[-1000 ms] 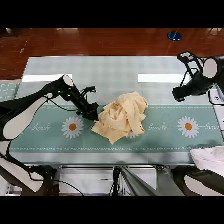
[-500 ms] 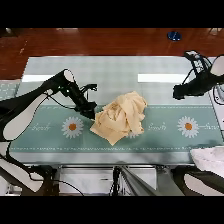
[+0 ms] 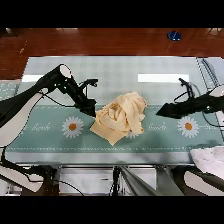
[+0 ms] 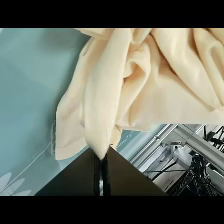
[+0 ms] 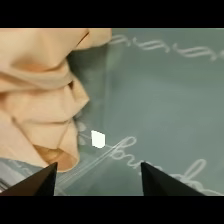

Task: Fold the shirts.

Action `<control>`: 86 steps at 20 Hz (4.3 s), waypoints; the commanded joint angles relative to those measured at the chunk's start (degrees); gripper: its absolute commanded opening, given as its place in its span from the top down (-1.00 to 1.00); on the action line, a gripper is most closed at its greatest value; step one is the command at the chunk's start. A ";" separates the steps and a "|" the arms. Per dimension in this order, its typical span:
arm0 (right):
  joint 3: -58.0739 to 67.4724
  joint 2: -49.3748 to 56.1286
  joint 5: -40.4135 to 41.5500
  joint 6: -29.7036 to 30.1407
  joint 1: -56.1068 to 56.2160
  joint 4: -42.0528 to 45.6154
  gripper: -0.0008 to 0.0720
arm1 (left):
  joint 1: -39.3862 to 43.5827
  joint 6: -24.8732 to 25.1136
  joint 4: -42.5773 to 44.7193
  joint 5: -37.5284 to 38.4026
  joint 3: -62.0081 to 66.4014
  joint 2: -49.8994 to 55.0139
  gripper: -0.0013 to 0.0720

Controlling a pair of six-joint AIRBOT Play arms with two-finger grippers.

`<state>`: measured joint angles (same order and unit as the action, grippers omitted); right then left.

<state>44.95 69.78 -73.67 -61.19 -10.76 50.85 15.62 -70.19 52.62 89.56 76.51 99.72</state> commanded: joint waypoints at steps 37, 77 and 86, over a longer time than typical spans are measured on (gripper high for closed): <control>52.02 -28.94 12.07 -16.83 4.46 -18.97 0.91 | -20.83 -0.13 -5.27 -19.93 34.36 -55.52 0.90; 11.63 4.68 45.24 -15.80 22.77 -6.82 0.17 | -14.03 -6.82 0.20 -37.94 -26.49 -28.17 -0.55; 17.53 -11.98 19.96 -14.75 1.27 25.97 -0.38 | -12.94 -9.75 -3.19 -9.49 -36.09 -39.85 -1.00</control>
<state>61.76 60.49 -42.76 -74.94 -3.16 62.96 -1.50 -77.60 51.05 74.67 45.60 62.41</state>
